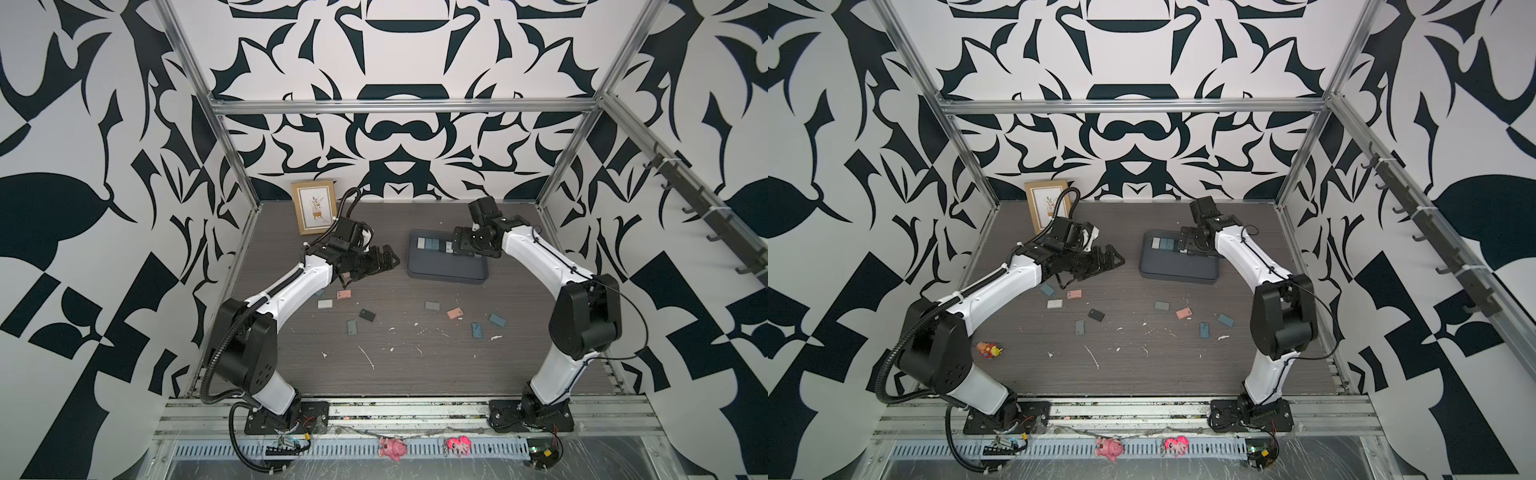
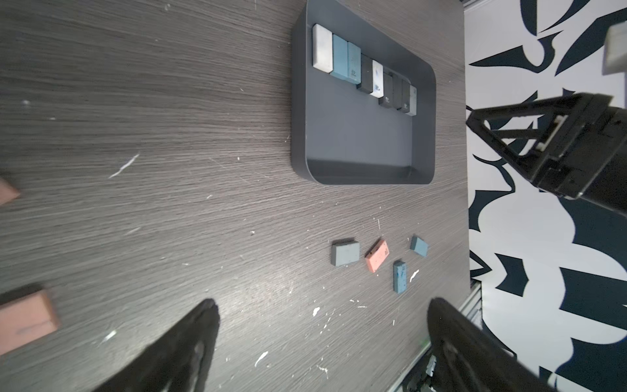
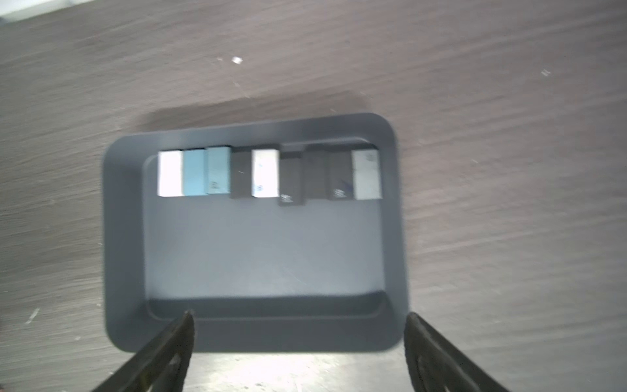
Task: Put the eraser in the storage box
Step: Move the eraser to the center of the board.
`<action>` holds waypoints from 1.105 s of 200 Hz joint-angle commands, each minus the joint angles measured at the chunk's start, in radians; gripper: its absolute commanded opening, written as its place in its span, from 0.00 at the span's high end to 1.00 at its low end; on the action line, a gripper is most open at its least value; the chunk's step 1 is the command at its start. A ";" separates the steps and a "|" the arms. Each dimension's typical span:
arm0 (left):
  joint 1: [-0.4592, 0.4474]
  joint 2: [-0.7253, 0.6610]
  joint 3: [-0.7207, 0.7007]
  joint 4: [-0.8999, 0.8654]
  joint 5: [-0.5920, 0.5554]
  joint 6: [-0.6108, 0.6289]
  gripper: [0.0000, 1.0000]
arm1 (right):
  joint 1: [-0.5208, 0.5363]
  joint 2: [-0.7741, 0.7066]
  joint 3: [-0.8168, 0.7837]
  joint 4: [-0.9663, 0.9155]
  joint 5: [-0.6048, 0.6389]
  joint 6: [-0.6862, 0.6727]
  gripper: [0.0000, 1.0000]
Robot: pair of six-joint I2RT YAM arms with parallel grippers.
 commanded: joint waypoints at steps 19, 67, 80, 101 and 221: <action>-0.003 -0.043 -0.048 -0.134 -0.084 0.033 0.01 | -0.015 -0.111 -0.112 -0.001 -0.017 -0.062 0.02; -0.021 -0.066 -0.151 -0.132 -0.038 -0.047 0.01 | 0.044 -0.167 -0.210 0.010 -0.020 -0.078 0.02; -0.034 -0.073 -0.184 -0.113 -0.029 -0.084 0.01 | 0.072 -0.172 -0.231 0.024 -0.017 -0.075 0.02; -0.049 -0.073 -0.223 -0.113 -0.034 -0.137 0.01 | 0.108 -0.169 -0.251 0.043 -0.015 -0.065 0.02; -0.077 -0.003 -0.313 -0.064 -0.045 -0.263 0.01 | 0.172 -0.147 -0.280 0.088 -0.017 -0.054 0.02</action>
